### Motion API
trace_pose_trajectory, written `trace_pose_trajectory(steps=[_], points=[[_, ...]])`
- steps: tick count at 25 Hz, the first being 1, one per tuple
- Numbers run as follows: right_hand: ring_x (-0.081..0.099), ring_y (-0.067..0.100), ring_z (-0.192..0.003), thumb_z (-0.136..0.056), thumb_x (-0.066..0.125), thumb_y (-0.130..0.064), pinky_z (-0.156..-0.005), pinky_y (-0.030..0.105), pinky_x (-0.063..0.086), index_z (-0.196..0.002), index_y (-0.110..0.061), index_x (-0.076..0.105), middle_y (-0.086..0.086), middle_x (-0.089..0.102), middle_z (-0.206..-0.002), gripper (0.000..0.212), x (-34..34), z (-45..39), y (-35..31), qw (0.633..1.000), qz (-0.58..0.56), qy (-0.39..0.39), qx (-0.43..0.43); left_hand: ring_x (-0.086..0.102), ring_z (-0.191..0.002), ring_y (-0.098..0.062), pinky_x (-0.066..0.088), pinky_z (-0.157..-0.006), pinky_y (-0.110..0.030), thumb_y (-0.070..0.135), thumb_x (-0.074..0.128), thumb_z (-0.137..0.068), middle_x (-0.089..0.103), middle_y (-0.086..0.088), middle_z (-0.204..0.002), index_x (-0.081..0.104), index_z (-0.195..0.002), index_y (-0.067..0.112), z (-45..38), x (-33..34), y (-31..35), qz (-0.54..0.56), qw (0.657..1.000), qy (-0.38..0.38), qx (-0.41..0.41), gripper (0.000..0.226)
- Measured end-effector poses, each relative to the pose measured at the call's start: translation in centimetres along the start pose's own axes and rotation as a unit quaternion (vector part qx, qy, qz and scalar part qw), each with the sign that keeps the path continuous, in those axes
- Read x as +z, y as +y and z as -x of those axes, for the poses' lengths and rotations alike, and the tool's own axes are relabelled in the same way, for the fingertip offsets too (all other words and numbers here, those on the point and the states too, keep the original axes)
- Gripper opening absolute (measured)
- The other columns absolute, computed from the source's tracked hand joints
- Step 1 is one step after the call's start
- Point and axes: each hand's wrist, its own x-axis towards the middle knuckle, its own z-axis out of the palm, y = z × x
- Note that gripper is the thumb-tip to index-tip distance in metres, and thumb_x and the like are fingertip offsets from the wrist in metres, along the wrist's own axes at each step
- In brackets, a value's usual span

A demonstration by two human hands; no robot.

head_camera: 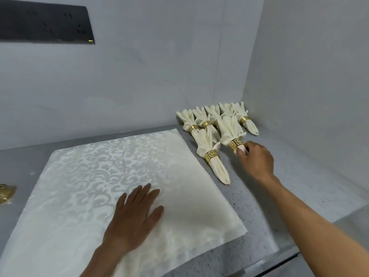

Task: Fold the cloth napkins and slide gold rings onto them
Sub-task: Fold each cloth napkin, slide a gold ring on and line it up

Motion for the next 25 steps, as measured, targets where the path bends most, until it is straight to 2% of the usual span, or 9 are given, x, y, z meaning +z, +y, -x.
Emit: trace_pose_trajectory(steps=[4, 9, 13, 15, 16, 18, 20, 22, 25], points=[[0.054, 0.024, -0.07, -0.094, 0.05, -0.039, -0.058, 0.032, 0.038, -0.086, -0.016, 0.06, 0.006, 0.062, -0.082, 0.026, 1.9, -1.2, -0.7, 1.0, 0.008, -0.009, 0.003, -0.008, -0.149, -0.003, -0.009, -0.119, -0.033, 0.084, -0.024, -0.066, 0.001, 0.021, -0.162, 0.016, -0.151, 0.046, -0.1, 0.1, 0.1, -0.015, 1.0, 0.012, -0.006, 0.101], [0.056, 0.024, -0.081, -0.089, 0.054, -0.059, -0.065, 0.033, 0.045, -0.098, -0.019, 0.059, 0.006, 0.066, -0.1, 0.041, 3.5, -0.6, 0.0, 0.99, 0.048, -0.129, 0.027, -0.007, -0.149, -0.004, -0.008, -0.119, -0.032, 0.083, -0.02, -0.07, 0.001, 0.021, -0.162, 0.014, -0.151, 0.047, -0.2, 0.0, 0.0, -0.017, 1.0, 0.007, 0.001, 0.095], [0.054, 0.034, -0.108, -0.09, 0.055, -0.055, -0.086, 0.045, 0.042, -0.125, -0.013, 0.056, 0.012, 0.058, -0.124, 0.055, 1.2, 2.9, -0.3, 0.996, 0.069, -0.036, 0.031, -0.004, -0.149, -0.006, -0.006, -0.12, -0.034, 0.076, 0.004, -0.085, 0.003, 0.019, -0.162, 0.018, -0.151, 0.044, -0.1, -0.3, 0.3, -0.012, 1.0, -0.005, 0.0, 0.075], [0.057, 0.033, -0.097, -0.092, 0.058, -0.036, -0.08, 0.043, 0.04, -0.114, -0.012, 0.064, 0.011, 0.064, -0.111, 0.032, 0.3, 6.6, -2.4, 0.997, 0.011, 0.033, -0.068, 0.006, -0.15, -0.01, 0.001, -0.122, -0.038, 0.066, 0.024, -0.095, 0.015, 0.016, -0.16, 0.03, -0.149, 0.04, -0.4, -0.3, 0.5, 0.019, 1.0, 0.005, 0.009, 0.06], [0.058, 0.029, -0.092, -0.092, 0.06, -0.03, -0.077, 0.04, 0.042, -0.107, -0.015, 0.066, 0.006, 0.066, -0.104, 0.022, -0.2, 8.9, -3.9, 0.99, -0.046, 0.021, -0.135, 0.018, -0.148, -0.012, 0.011, -0.122, -0.04, 0.061, 0.034, -0.096, 0.027, 0.014, -0.157, 0.043, -0.144, 0.036, -0.4, -0.4, 0.5, 0.064, 0.997, 0.028, 0.014, 0.055], [0.057, 0.014, -0.092, -0.092, 0.062, -0.033, -0.078, 0.029, 0.043, -0.104, -0.027, 0.066, -0.01, 0.065, -0.103, 0.015, -1.0, 13.6, -6.7, 0.949, -0.143, -0.1, -0.264, 0.045, -0.132, -0.012, 0.036, -0.11, -0.041, 0.047, 0.051, -0.091, 0.055, 0.01, -0.138, 0.066, -0.122, 0.027, 0.3, -1.3, 0.3, 0.169, 0.981, 0.097, 0.017, 0.04], [0.052, 0.0, -0.102, -0.09, 0.06, -0.047, -0.088, 0.019, 0.039, -0.112, -0.036, 0.063, -0.023, 0.059, -0.114, 0.024, -1.9, 16.9, -8.6, 0.882, -0.166, -0.241, -0.369, 0.055, -0.11, -0.006, 0.046, -0.097, -0.037, 0.032, 0.059, -0.088, 0.065, 0.016, -0.115, 0.071, -0.104, 0.025, 2.7, -2.9, -0.4, 0.166, 0.973, 0.152, 0.041, 0.021], [0.046, -0.006, -0.111, -0.085, 0.06, -0.059, -0.097, 0.018, 0.035, -0.117, -0.037, 0.063, -0.028, 0.054, -0.123, 0.038, -2.2, 18.2, -9.2, 0.834, -0.16, -0.325, -0.416, 0.054, -0.102, -0.001, 0.046, -0.091, -0.026, 0.033, 0.065, -0.088, 0.064, 0.023, -0.106, 0.069, -0.098, 0.031, 6.3, -4.7, -1.6, 0.14, 0.981, 0.112, 0.074, 0.01], [0.053, -0.001, -0.106, -0.081, 0.059, -0.066, -0.092, 0.027, 0.043, -0.105, -0.032, 0.072, -0.025, 0.06, -0.117, 0.044, -1.5, 18.6, -9.4, 0.828, -0.203, -0.306, -0.425, 0.041, -0.118, 0.008, 0.034, -0.097, -0.01, 0.056, 0.067, -0.082, 0.051, 0.031, -0.121, 0.063, -0.109, 0.038, 10.7, -6.5, -4.3, 0.1, 0.991, -0.037, 0.083, 0.033]])
